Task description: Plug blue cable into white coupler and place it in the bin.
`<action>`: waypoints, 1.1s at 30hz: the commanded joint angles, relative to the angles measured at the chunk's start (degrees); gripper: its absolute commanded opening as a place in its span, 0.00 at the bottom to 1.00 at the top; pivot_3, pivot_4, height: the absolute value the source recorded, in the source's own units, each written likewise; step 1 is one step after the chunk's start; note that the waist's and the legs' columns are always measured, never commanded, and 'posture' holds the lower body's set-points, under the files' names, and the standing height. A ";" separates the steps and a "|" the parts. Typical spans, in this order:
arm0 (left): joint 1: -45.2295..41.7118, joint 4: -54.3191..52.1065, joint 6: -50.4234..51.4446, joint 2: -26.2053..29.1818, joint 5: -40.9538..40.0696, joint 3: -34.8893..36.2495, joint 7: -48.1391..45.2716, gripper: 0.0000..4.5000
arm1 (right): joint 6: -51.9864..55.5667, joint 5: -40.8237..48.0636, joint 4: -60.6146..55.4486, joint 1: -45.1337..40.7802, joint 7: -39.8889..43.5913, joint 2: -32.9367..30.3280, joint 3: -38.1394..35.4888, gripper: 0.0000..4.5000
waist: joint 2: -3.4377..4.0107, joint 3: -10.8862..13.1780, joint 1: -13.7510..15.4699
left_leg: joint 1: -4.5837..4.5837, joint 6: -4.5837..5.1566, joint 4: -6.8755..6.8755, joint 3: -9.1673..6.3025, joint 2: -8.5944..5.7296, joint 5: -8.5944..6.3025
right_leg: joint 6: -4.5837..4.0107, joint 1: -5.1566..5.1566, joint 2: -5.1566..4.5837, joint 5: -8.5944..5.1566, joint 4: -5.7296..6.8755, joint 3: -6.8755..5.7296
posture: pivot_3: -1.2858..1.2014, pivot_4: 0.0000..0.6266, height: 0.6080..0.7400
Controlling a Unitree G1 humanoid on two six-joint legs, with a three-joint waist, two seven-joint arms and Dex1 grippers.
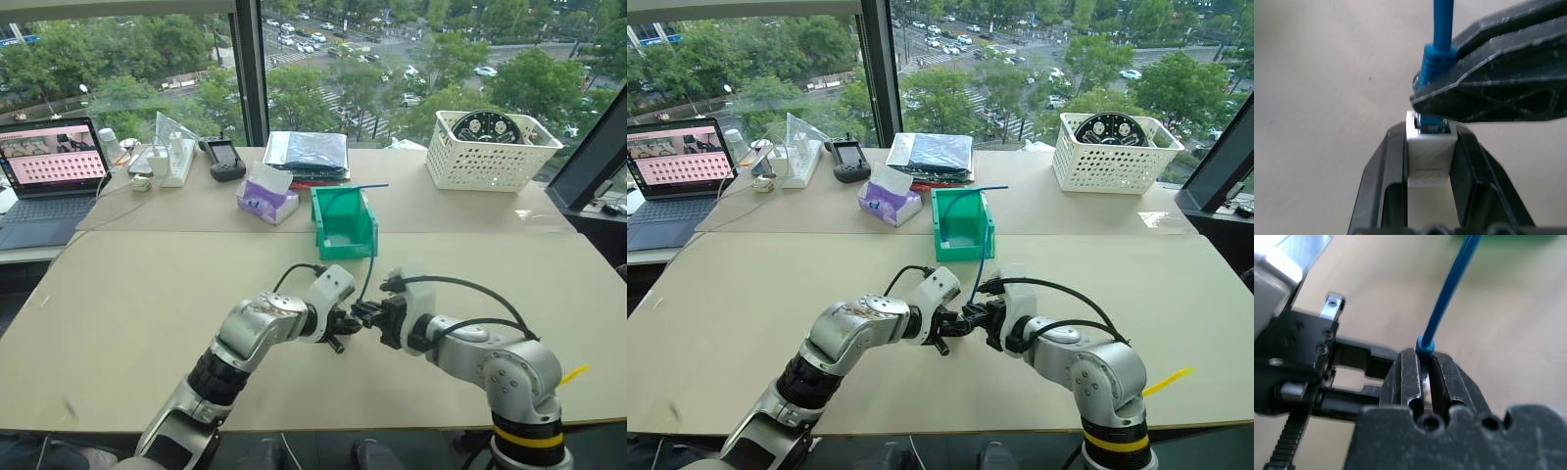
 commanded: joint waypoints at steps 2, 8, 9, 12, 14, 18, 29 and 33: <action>-2.44 -2.74 -2.28 -0.27 0.67 2.81 1.57 0.15 | 8.19 -1.28 4.04 4.31 1.39 -0.60 9.33 0.00 | -0.02 -0.06 -0.03 | 0.01 0.00 0.00 0.00 0.01 0.00 | -0.01 0.00 0.00 -0.01 0.00 0.00 | 0.52 0.24 1.00; -2.30 -3.31 -2.04 0.04 0.49 2.64 1.63 0.15 | 6.93 -2.71 4.66 4.43 3.71 -1.02 9.96 0.00 | -0.10 -0.40 -0.05 | 0.10 -0.02 -0.05 0.00 0.02 -0.01 | -0.04 0.04 0.01 -0.10 0.00 -0.01 | 0.52 0.24 1.00; -2.27 -3.28 -2.17 0.29 0.47 2.71 1.50 0.15 | 6.41 -2.68 4.70 4.27 4.23 -0.90 8.94 0.00 | -0.10 -0.40 -0.05 | 0.10 -0.02 -0.05 0.00 0.03 -0.01 | -0.04 0.04 0.00 -0.12 0.00 -0.01 | 0.52 0.24 1.00; -1.61 -3.63 -2.23 1.10 -0.04 3.18 0.87 0.15 | 4.99 -1.70 4.35 3.83 4.85 1.14 3.12 0.00 | -0.10 -0.40 -0.04 | 0.10 -0.02 -0.07 0.00 0.03 -0.02 | -0.34 0.03 0.00 -0.32 0.01 -0.01 | 0.52 0.24 1.00; -0.56 -4.00 -1.96 2.05 -1.23 4.44 -0.06 0.33 | 4.44 -0.24 3.28 3.26 4.64 3.45 -2.78 0.00 | -0.11 -0.40 -0.05 | 0.10 -0.02 -0.08 0.00 0.02 -0.02 | -0.32 0.02 0.00 -0.31 0.02 -0.01 | 0.52 0.24 1.00; 0.55 -6.48 -1.02 5.43 -4.98 5.82 -4.75 0.63 | 5.05 4.37 1.56 0.64 3.93 7.21 -13.03 0.00 | -0.05 -0.34 -0.35 | 0.03 -0.03 -0.16 0.00 0.06 -0.02 | -0.14 -0.11 0.02 -0.15 0.03 0.00 | 0.52 0.24 1.00; 5.71 -10.41 -6.24 29.35 -9.01 9.48 -22.07 1.00 | -1.66 5.32 24.83 -28.47 11.36 -8.12 -23.54 0.00 | 0.47 0.27 -0.64 | -0.29 -0.17 -0.24 0.07 0.00 0.01 | -0.22 -0.47 0.02 -0.20 0.04 -0.05 | 0.52 0.24 1.00; 7.20 -7.86 -8.43 33.71 -10.83 14.46 -25.27 1.00 | -22.11 -11.35 45.24 -38.10 22.51 -12.42 -6.44 0.00 | 0.46 0.40 -1.34 | -0.37 -0.17 -0.27 0.27 0.01 0.01 | -0.25 -0.72 0.12 -0.19 0.06 0.03 | 0.52 0.24 1.00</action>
